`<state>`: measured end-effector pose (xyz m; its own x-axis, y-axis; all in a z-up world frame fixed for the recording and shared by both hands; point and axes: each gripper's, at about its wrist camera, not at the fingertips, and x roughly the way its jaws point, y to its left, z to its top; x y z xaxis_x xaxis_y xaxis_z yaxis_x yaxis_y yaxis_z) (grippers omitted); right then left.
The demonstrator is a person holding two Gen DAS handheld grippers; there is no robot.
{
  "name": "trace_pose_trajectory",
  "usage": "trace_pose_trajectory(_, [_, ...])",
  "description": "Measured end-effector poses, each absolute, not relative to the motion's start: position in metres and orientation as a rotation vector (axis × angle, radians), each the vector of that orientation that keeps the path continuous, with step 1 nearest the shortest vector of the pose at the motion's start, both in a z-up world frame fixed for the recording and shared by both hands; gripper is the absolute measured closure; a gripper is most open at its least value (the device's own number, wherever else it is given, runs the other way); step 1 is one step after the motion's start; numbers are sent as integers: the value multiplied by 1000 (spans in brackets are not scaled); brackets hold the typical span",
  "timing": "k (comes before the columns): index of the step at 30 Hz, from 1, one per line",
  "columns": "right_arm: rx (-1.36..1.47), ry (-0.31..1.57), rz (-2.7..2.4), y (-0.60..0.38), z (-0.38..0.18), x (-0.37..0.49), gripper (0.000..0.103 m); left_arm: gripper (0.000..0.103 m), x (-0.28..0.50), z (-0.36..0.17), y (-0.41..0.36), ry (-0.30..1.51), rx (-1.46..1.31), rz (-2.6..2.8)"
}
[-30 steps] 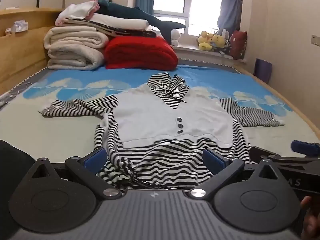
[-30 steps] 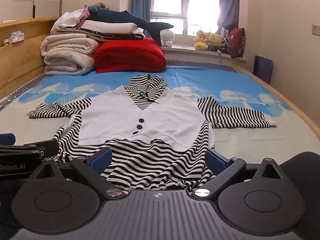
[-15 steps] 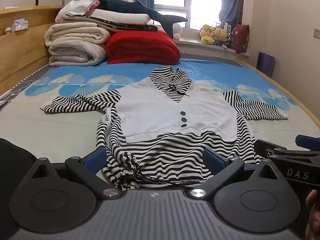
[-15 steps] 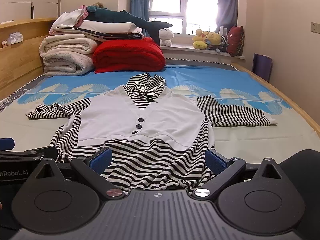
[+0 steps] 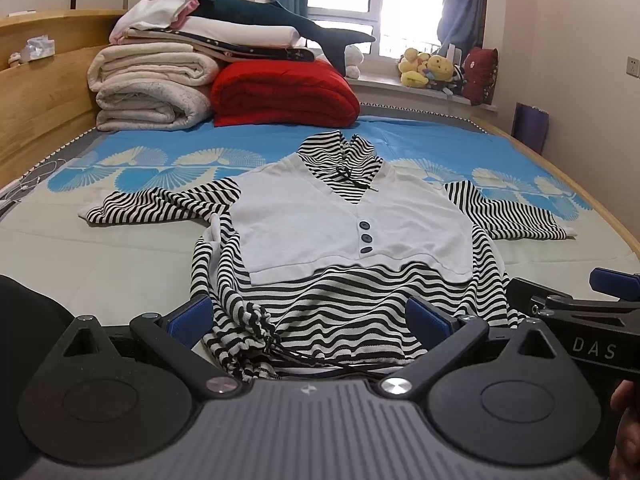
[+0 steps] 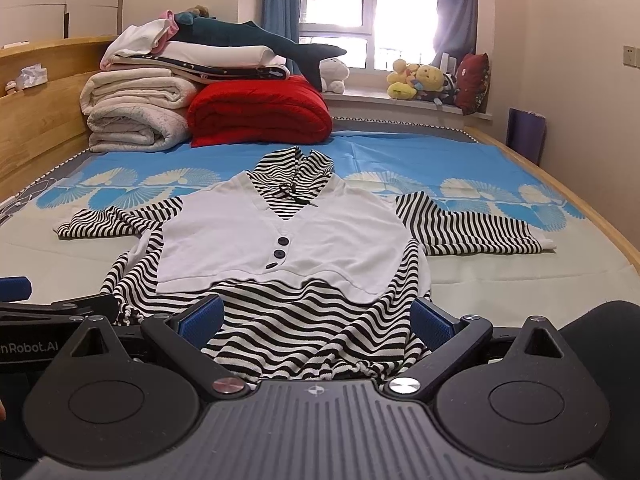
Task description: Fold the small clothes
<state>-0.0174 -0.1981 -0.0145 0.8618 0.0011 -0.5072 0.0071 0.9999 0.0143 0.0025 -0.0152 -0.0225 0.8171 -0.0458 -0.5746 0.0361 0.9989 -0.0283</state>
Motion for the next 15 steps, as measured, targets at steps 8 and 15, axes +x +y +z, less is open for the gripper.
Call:
trace_pose_trajectory(8, [13, 529, -2, -198, -14, -18, 4, 1, 2, -23, -15, 613, -16, -43])
trace_pose_trajectory(15, [13, 530, -2, -198, -13, -18, 4, 1, 2, -23, -16, 613, -16, -43])
